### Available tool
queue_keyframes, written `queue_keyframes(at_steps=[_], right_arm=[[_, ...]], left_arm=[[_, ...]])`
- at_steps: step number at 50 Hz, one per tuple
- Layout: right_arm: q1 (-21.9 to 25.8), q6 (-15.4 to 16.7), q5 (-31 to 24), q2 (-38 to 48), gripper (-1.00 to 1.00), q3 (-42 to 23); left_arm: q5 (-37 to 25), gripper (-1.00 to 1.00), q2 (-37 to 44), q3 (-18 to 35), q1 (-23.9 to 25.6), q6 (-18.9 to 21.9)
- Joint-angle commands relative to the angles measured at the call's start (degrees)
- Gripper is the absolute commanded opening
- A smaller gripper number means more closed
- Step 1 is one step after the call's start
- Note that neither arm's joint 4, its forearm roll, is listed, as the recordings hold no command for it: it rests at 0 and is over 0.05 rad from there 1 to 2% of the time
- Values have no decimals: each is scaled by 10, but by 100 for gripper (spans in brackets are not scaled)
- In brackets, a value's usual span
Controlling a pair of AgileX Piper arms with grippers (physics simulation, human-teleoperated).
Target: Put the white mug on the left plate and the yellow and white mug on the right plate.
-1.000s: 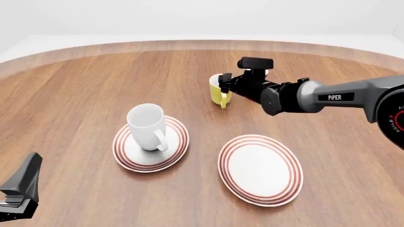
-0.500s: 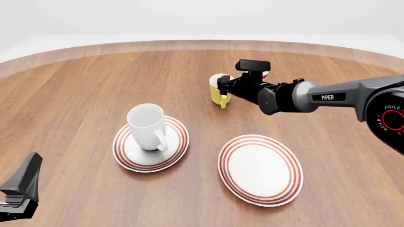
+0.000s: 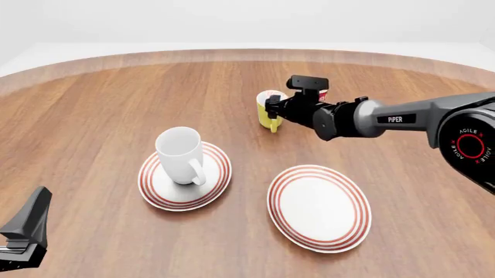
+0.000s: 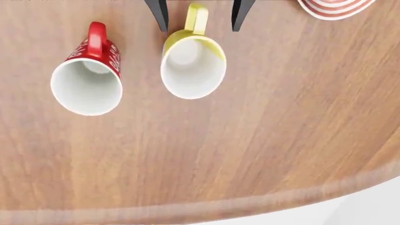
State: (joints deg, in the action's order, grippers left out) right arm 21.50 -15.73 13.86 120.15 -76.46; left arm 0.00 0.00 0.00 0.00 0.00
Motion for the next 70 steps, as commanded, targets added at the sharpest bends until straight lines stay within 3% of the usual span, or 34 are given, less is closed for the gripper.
queue_keyframes(at_steps=[1,36,70], right_arm=[[2,-7,-13,6,100,-10],[7,-25,-55,37,100,-52],[14,-69,-75,63,100,-71]], left_arm=[[0,100,0,0,0,0],[0,100,0,0,0,0],[0,100,0,0,0,0]])
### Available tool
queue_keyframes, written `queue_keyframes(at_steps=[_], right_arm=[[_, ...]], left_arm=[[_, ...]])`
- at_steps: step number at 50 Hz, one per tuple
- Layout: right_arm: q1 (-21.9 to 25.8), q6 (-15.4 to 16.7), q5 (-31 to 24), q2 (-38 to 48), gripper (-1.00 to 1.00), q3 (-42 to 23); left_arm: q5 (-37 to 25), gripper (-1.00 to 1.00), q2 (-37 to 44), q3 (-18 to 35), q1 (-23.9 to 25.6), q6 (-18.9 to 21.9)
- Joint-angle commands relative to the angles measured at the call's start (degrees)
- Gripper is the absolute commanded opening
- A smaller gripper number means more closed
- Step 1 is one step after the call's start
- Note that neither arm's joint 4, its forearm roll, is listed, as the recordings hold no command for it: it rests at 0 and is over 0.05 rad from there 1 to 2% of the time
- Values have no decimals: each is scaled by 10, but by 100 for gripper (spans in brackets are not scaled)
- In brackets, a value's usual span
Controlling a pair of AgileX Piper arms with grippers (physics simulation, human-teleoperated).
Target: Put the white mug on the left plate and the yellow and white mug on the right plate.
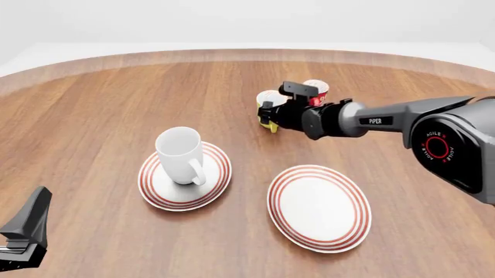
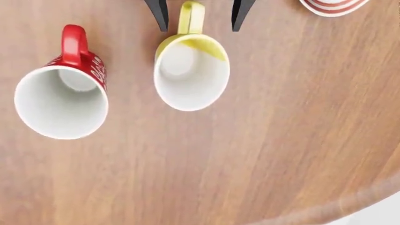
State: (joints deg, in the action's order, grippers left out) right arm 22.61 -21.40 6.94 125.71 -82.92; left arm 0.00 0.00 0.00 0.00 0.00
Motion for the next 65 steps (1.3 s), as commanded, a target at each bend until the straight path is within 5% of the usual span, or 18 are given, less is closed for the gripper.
queue_keyframes(at_steps=[1,47,48,65], right_arm=[[3,-13,-6,8,100,-7],[4,-48,-12,31,100,-20],[3,-47,-11,29,-100,-19],[0,-38,-5,13,-100,-8]], left_arm=[[0,100,0,0,0,0],[0,100,0,0,0,0],[0,100,0,0,0,0],[0,100,0,0,0,0]])
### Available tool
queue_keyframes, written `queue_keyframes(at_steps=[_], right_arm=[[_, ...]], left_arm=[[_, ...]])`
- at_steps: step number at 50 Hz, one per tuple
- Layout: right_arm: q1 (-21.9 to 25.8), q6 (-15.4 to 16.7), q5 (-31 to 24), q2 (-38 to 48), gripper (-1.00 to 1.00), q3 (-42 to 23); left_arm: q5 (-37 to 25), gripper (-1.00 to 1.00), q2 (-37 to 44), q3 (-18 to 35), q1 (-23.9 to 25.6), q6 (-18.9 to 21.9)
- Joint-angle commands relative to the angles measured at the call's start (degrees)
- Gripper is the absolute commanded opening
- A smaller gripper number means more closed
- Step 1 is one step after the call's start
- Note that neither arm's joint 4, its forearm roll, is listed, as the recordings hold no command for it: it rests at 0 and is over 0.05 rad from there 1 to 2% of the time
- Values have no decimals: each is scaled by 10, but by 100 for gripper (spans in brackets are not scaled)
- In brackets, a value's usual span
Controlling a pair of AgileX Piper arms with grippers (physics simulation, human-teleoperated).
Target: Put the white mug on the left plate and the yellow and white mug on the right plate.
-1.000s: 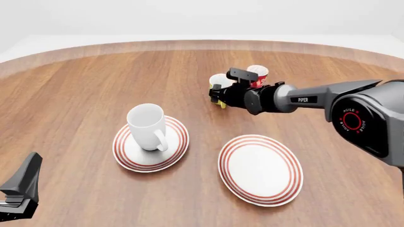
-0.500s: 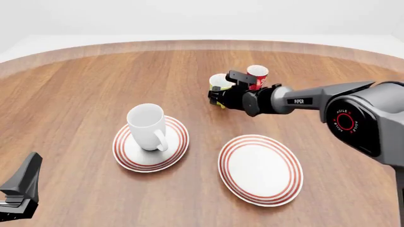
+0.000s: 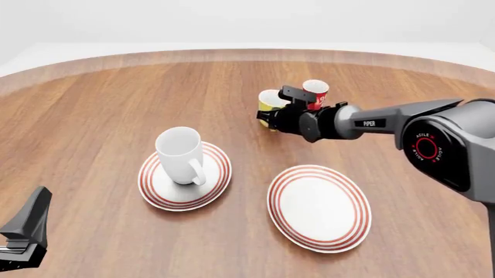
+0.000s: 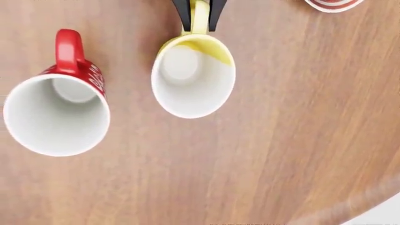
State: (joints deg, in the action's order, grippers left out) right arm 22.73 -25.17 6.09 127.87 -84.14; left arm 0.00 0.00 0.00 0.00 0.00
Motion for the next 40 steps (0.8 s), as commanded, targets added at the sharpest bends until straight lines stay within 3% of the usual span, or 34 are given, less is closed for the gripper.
queue_keyframes(at_steps=[1,23,40], right_arm=[[-1,0,4,-10,-100,6],[-2,22,12,-66,-100,45],[4,34,27,-142,-100,111]], left_arm=[[0,100,0,0,0,0],[0,100,0,0,0,0],[0,100,0,0,0,0]])
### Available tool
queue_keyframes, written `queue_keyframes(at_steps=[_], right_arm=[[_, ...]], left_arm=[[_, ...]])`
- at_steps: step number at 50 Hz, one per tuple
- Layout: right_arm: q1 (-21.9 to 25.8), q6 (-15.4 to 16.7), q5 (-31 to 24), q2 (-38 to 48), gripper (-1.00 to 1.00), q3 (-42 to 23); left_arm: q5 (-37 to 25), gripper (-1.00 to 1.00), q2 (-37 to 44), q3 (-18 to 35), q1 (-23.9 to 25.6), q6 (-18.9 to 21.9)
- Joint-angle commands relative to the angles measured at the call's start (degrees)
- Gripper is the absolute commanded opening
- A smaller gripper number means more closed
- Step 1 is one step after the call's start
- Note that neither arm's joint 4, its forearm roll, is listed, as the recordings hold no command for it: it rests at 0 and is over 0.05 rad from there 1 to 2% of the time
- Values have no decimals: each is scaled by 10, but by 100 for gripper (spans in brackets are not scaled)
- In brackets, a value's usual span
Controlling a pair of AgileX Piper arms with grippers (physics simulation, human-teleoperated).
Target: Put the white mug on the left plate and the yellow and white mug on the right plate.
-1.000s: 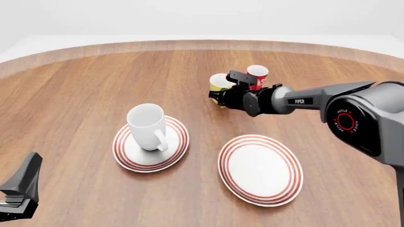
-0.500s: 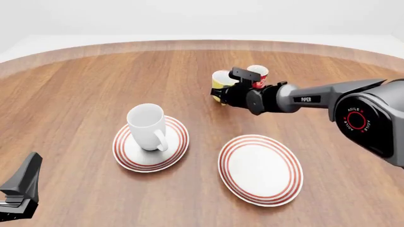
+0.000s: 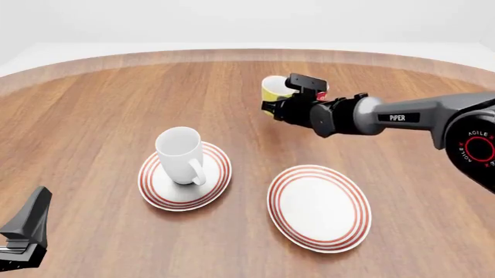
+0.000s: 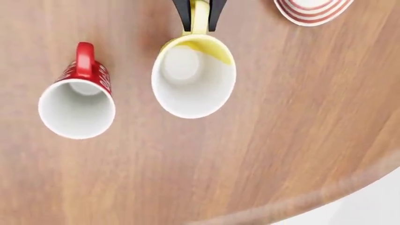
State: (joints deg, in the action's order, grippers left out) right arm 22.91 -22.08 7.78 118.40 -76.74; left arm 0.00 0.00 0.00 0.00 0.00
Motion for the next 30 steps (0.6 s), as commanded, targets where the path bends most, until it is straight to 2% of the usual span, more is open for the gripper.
queue_keyframes(at_steps=[1,30], right_arm=[[3,5,13,-60,-100,49],[8,15,29,-195,-100,168]], left_arm=[[0,100,0,0,0,0],[0,100,0,0,0,0]])
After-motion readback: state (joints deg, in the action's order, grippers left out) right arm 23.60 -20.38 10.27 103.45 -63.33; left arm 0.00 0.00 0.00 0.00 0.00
